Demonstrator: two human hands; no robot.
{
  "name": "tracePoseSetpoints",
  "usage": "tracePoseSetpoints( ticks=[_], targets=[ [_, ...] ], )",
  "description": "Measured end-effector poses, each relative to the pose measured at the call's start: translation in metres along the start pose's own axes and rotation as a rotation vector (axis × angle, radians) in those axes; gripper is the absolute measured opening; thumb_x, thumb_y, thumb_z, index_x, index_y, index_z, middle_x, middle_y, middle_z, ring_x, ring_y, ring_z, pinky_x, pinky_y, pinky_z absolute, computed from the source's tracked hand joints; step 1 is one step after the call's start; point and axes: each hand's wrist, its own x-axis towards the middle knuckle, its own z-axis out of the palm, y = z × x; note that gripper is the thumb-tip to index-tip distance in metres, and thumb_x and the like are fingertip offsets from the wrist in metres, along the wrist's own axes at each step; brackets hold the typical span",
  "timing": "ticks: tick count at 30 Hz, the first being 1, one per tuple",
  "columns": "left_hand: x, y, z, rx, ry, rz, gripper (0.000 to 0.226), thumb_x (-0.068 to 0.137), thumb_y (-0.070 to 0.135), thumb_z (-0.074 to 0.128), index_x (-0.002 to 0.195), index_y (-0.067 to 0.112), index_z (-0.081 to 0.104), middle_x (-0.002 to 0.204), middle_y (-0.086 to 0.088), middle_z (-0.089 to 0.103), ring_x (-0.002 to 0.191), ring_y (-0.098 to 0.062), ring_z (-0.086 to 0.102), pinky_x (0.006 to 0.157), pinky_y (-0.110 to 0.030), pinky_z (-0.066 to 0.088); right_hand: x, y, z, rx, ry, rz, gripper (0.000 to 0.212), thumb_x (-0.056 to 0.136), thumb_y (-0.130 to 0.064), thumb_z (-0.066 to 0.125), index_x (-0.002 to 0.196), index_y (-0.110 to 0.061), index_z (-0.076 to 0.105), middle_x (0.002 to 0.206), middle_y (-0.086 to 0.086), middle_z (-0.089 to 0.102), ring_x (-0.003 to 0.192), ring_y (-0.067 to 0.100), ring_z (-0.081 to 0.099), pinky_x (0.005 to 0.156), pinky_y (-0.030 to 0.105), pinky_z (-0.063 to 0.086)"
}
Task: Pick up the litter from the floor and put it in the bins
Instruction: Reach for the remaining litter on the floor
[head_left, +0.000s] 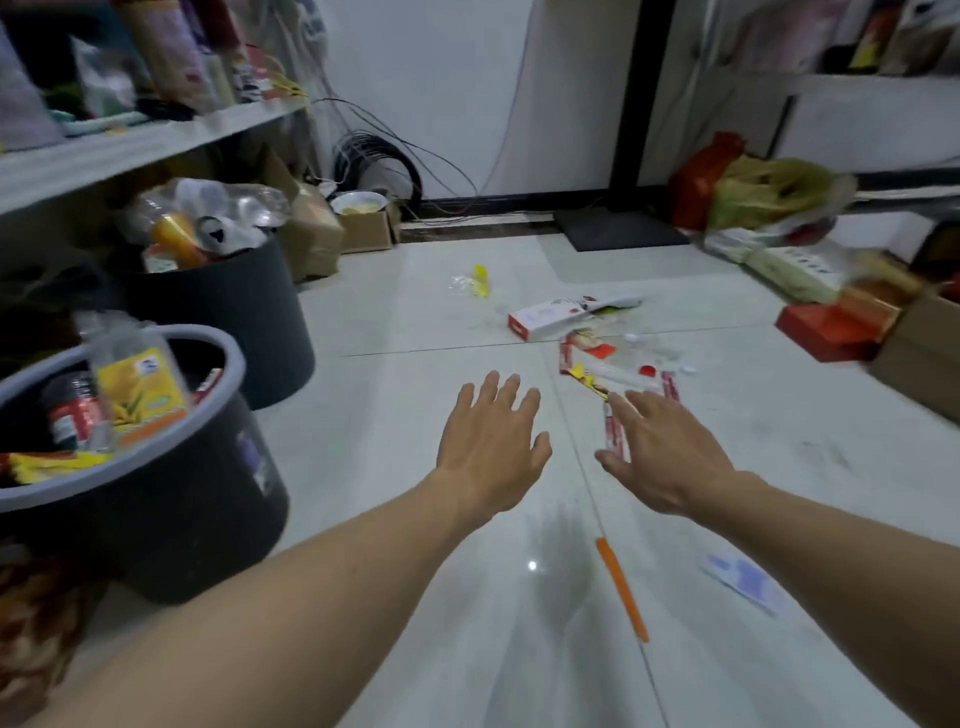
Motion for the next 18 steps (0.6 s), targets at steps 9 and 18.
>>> tracePoseSetpoints(
  ticks=[9, 18],
  targets=[
    [0.038, 0.113, -0.009, 0.134, -0.053, 0.173, 0.056, 0.1, 0.045, 0.029, 0.149, 0.017, 0.029, 0.157, -0.008, 0.025, 0.145, -0.029, 0.019, 0.116, -0.046, 0.017, -0.046, 0.079, 0.046, 0.177, -0.019, 0.258, 0.065, 0.095, -0.047, 0.044, 0.145, -0.009, 0.03, 0.142, 0.011, 0.043, 0.131, 0.029, 0.038, 0.11, 0.037, 0.029],
    [0.073, 0.136, 0.005, 0.355, -0.082, 0.465, 0.058, 0.1, 0.046, 0.027, 0.15, 0.018, 0.026, 0.157, -0.011, 0.024, 0.145, -0.031, 0.018, 0.118, -0.046, 0.016, -0.072, 0.113, 0.088, 0.461, -0.089, 0.497, 0.056, 0.093, -0.036, 0.052, 0.138, -0.007, 0.036, 0.134, 0.011, 0.048, 0.125, 0.029, 0.043, 0.098, 0.037, 0.038]
  ],
)
